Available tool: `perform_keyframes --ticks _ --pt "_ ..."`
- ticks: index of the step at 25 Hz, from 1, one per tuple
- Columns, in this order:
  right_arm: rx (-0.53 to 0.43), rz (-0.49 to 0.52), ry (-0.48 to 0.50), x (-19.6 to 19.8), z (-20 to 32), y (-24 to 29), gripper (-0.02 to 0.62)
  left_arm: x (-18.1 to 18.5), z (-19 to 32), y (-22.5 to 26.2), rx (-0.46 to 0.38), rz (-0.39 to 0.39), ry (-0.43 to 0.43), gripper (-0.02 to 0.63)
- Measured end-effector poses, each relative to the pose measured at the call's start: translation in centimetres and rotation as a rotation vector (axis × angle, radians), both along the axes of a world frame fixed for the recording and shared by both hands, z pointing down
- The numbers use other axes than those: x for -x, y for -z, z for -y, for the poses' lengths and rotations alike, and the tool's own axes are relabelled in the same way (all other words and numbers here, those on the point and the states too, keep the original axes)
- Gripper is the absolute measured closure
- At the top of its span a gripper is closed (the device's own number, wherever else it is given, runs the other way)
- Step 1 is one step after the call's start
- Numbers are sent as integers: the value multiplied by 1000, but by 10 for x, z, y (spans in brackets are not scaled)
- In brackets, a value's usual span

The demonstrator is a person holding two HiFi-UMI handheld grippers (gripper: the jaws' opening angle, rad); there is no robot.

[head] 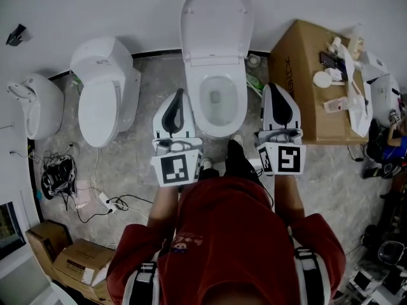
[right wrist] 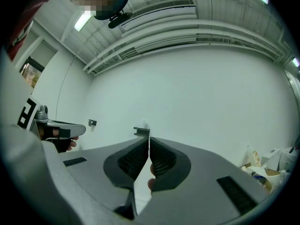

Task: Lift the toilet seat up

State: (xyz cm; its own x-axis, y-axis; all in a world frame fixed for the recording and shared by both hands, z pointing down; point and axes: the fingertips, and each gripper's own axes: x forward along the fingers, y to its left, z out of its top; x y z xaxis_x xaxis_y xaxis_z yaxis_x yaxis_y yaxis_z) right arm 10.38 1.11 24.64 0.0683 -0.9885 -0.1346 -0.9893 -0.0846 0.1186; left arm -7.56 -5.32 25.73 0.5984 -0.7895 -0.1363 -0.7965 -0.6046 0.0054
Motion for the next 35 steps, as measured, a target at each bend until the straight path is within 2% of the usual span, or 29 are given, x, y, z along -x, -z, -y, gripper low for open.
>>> perform_keyframes --ticks 6,11,18,21,25,29,35 --pt "7 24 28 -35 39 -13 580 -39 29 -8 12 48 15 595" --pt "3 41 62 -80 75 -18 580 -84 59 -6 -6 93 47 595" --pt "40 95 123 -138 120 -44 580 -137 92 -18 12 147 113 595" --pt "70 100 150 -152 138 -62 580 -152 106 -31 32 147 134 595" --pt "119 106 205 -151 156 -86 580 -154 121 -54 82 162 165 595" --pt "184 131 231 -139 170 -121 580 -141 138 -92 161 184 187 595" --pt "368 170 275 -103 179 -210 580 -114 149 -169 297 237 182 595"
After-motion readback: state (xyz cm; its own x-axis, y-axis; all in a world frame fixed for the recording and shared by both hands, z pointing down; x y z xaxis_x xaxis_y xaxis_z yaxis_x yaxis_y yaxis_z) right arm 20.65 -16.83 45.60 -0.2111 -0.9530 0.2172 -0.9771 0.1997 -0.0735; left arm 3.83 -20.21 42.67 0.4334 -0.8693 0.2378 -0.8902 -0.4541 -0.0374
